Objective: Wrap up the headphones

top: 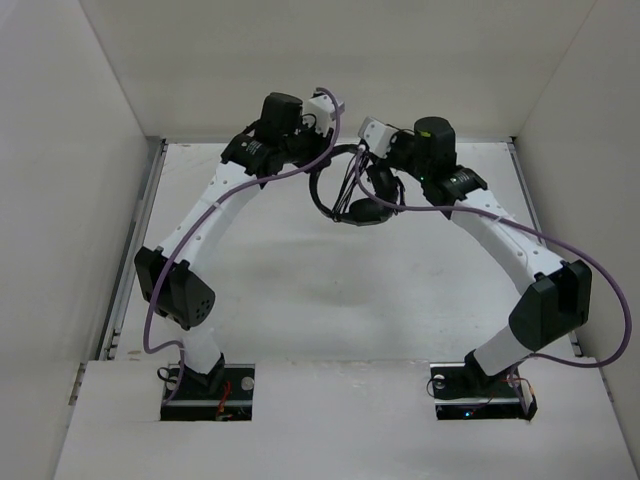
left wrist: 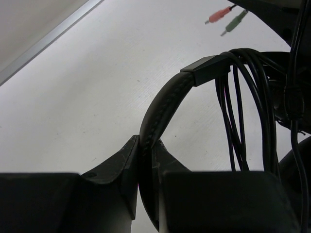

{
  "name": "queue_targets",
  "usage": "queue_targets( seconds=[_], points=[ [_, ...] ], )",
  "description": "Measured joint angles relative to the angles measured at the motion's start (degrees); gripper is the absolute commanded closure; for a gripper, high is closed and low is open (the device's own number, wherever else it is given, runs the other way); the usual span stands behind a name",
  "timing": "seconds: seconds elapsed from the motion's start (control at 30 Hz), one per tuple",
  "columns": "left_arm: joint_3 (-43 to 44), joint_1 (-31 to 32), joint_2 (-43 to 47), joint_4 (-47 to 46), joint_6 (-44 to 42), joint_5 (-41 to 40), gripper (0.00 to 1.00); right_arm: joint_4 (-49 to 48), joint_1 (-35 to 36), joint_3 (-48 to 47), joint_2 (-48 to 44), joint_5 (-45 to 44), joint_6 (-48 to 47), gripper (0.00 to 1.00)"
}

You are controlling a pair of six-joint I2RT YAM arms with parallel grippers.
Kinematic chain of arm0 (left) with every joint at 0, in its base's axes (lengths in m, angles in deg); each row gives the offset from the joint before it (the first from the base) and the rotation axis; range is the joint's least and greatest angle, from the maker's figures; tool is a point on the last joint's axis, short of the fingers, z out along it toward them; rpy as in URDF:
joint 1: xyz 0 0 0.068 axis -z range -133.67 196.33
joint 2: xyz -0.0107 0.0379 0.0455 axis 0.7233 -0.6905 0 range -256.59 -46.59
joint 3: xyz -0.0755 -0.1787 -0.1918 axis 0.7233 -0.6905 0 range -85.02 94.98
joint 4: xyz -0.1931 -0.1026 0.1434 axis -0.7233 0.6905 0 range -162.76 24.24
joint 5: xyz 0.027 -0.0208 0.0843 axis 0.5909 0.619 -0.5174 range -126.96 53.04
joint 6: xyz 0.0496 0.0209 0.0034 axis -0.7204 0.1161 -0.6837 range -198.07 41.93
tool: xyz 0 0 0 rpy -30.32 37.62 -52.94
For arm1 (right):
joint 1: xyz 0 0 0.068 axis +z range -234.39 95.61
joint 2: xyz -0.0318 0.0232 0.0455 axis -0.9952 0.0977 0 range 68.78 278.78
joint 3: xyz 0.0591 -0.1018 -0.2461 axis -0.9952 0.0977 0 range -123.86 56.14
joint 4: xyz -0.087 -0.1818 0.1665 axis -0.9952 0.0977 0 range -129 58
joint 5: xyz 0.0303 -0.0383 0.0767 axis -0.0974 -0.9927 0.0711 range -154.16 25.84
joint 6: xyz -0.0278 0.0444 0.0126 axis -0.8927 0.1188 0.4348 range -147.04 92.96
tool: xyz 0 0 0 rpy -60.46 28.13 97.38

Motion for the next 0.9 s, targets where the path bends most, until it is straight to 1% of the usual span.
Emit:
queue_targets(
  seconds=[0.1,0.27,0.6,0.9],
  points=[
    [0.02,0.00,0.00,1.03,0.33,1.51,0.99,0.11,-0.55,0.00,0.00,1.07,1.14,0.60],
    [0.02,-0.61,0.00,1.70,0.92,3.65,0.99,0.66,-1.75,-0.02,0.00,3.85,3.56,0.57],
    [0.02,-3.56,0.00,1.75,2.54,6.56,1.00,7.63,-7.13,-0.15,0.00,14.99,9.64,0.58],
    [0.04,-5.99,0.00,1.75,4.94,9.77,1.00,9.05,-10.51,0.98,-0.04,22.91,12.87,0.57]
  ],
)
